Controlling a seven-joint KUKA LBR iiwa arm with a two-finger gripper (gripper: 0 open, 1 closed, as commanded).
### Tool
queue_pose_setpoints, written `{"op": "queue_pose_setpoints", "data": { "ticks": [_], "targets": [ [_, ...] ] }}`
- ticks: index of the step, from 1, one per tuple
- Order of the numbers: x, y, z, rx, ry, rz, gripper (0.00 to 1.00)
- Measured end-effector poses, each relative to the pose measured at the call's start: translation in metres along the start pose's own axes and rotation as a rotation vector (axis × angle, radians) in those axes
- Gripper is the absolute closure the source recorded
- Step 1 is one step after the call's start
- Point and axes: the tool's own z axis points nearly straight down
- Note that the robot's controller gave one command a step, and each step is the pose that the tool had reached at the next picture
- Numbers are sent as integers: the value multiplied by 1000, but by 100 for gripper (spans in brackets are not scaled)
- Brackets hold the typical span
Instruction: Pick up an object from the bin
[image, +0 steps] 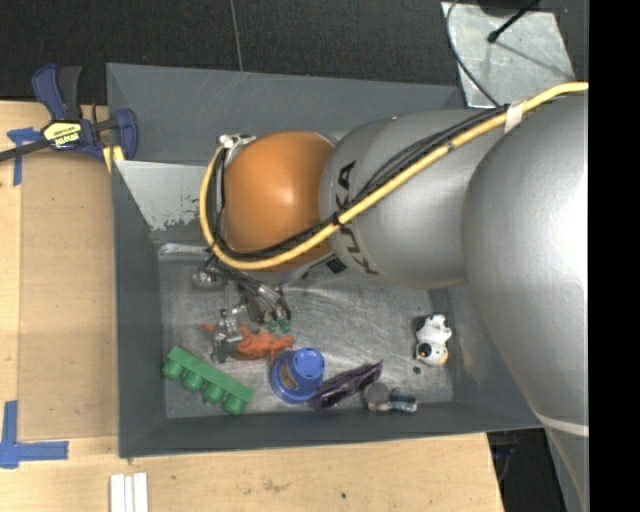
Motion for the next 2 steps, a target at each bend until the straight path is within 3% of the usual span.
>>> {"op": "queue_pose_setpoints", "data": {
  "ticks": [1,2],
  "targets": [
    [29,-8,63,0,-5,-226,100],
    [29,-8,64,-1,-9,-225,0]
  ]
}}
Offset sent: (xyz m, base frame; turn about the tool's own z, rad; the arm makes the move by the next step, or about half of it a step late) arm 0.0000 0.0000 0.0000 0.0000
